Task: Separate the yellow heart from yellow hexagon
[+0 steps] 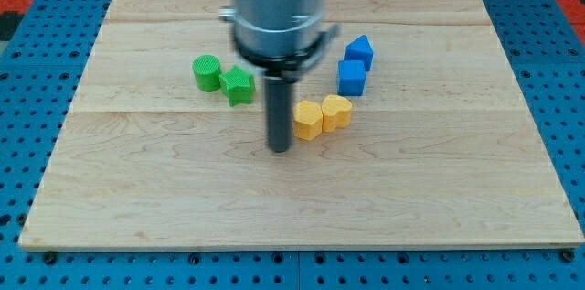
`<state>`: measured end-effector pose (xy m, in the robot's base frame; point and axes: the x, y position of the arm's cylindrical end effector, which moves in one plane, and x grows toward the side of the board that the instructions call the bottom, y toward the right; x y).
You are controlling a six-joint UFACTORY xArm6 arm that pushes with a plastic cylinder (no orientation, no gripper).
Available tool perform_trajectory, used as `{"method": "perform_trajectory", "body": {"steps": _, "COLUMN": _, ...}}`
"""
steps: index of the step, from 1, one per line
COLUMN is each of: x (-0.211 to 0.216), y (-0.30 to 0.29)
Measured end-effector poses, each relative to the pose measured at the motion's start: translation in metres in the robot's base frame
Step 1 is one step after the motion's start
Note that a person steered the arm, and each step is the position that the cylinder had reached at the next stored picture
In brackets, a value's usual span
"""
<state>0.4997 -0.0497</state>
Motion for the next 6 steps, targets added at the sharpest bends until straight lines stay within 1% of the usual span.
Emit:
{"method": "perform_trajectory", "body": {"steps": 1, "x": -0.017, "y": -0.017}}
{"method": "perform_trajectory", "body": {"steps": 2, "x": -0.022, "y": 0.033}}
{"method": "perform_trajectory", "body": {"steps": 4, "x": -0.048, "y": 0.043}}
{"method": "perform_trajectory", "body": {"steps": 5, "x": -0.055, "y": 0.079}}
{"method": "perform_trajectory", "body": {"steps": 6, "x": -0.011, "y": 0.103}}
